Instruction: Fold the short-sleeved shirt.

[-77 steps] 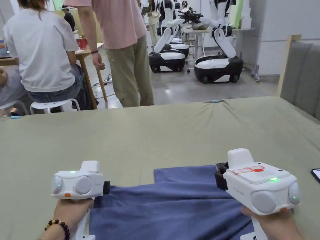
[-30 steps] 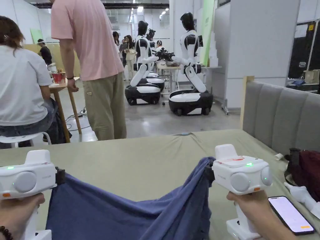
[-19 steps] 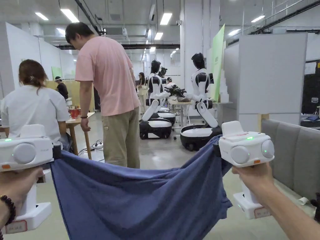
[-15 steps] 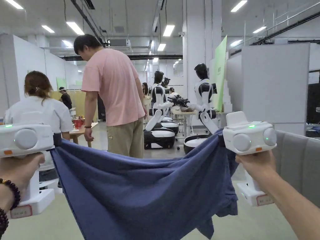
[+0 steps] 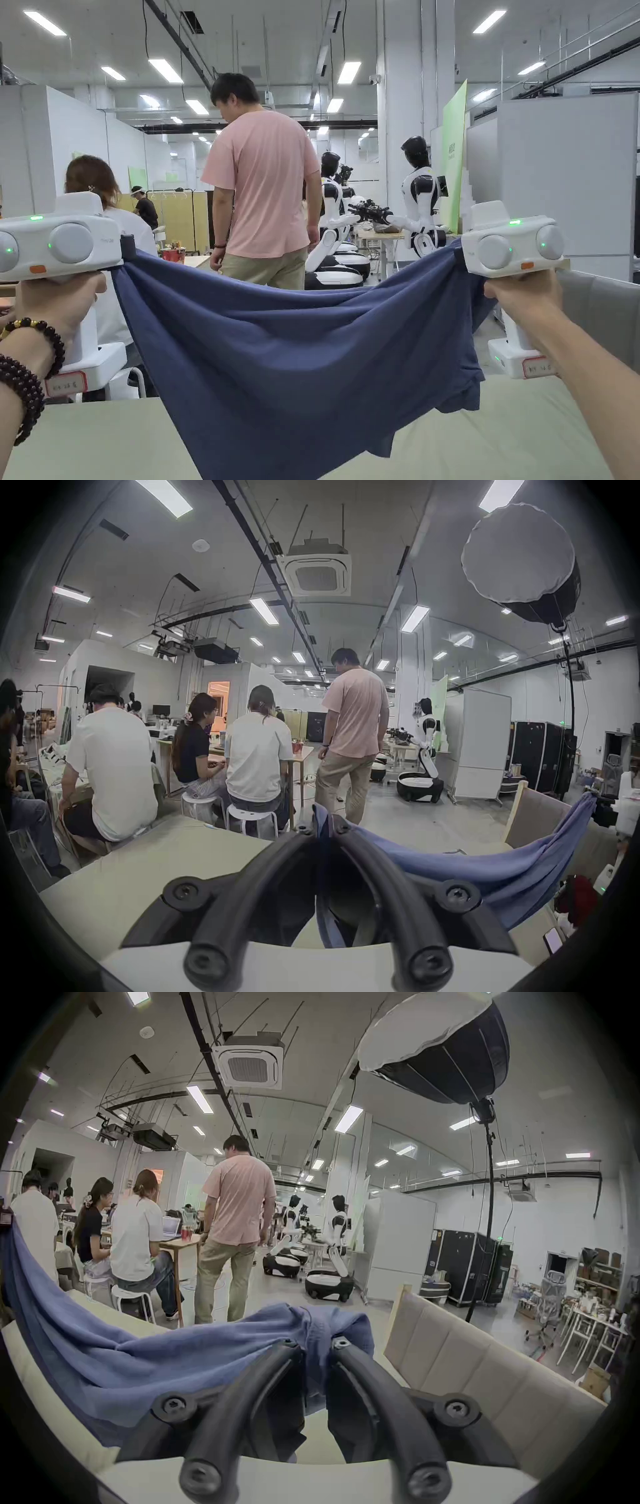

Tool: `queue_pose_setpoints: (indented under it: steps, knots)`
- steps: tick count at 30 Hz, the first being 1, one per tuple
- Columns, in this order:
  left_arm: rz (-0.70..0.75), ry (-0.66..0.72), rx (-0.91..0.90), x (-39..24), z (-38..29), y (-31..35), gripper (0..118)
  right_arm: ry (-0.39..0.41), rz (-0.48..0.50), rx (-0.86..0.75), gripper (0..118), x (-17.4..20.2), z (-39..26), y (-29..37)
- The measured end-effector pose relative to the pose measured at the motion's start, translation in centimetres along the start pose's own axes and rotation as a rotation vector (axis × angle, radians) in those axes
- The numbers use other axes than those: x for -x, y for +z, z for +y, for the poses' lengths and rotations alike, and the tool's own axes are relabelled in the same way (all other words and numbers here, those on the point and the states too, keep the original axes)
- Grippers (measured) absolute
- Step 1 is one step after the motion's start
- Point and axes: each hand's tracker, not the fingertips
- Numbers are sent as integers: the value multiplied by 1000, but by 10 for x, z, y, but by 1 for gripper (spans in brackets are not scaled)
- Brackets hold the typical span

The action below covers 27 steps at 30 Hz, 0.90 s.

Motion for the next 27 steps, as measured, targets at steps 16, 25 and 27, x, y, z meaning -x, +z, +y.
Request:
queue_pose_setpoints:
  steps: [16, 25, 27]
  knots:
    - [-56, -43, 269, -5, -170, -9, 2, 38, 82, 235, 10, 31, -184, -7]
    - [-160, -97, 336, 1, -239, 88, 2, 122, 158, 219, 10, 8, -260, 99]
    - [-183, -151, 366, 0, -266, 119, 2, 151, 181, 267, 10, 2, -289, 125]
